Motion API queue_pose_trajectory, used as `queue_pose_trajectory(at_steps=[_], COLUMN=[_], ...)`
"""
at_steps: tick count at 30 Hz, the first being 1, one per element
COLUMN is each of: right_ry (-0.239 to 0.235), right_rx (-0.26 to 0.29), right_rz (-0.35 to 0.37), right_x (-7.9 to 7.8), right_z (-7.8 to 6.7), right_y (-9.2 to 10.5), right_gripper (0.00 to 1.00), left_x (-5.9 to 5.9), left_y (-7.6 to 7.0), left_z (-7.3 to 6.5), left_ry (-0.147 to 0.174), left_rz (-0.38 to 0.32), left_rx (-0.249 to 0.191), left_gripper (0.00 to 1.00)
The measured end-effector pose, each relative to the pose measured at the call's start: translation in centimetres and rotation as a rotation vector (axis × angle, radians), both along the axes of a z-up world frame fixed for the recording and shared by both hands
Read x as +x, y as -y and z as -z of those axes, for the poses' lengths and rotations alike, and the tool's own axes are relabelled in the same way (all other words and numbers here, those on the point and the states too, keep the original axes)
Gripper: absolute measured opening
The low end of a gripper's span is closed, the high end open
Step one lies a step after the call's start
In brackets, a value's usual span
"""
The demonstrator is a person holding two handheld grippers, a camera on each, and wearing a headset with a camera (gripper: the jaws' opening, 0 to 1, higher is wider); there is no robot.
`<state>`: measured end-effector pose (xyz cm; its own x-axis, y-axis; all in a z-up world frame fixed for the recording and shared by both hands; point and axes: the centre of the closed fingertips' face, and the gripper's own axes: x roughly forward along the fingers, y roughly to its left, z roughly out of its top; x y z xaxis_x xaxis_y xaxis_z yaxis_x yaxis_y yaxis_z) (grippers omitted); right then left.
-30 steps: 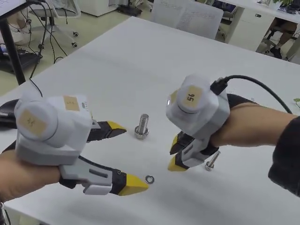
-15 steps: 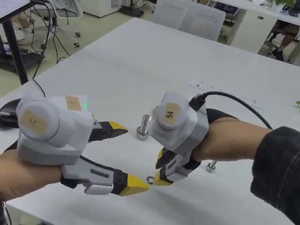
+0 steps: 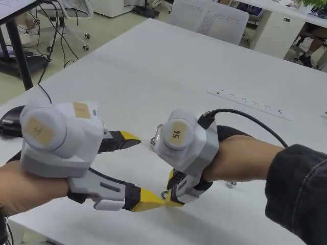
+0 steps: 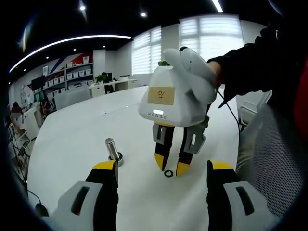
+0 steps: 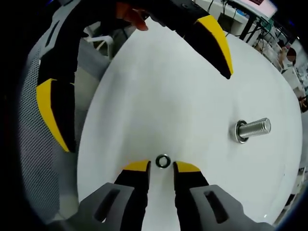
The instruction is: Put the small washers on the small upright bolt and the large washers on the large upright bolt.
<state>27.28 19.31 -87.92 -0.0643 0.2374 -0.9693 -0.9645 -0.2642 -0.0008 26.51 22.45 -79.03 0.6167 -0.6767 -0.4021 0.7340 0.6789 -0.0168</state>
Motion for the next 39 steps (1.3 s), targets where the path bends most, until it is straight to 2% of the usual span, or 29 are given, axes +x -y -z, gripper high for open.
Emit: queue_pose_trajectory(at_steps=[13,28,39], right_ry=[0.025,0.012,0.012], right_rx=[0.0,0.009,0.008], right_rz=[0.0,0.045,0.049], right_x=[-0.03,0.24,0.25], right_z=[0.08,0.17,0.15], right_y=[-0.38,-0.33,-0.34], right_gripper=[0.15,0.14,0.13], left_x=[0.06,0.08,0.01], left_y=[0.05,0.16,0.14], left_z=[-0.08,0.07,0.03], left_ry=[0.004,0.001,0.001], left_rz=[0.003,0.008,0.008], left_rx=[-0.005,-0.006,-0.004], left_gripper=[0.74,0.74,0.74])
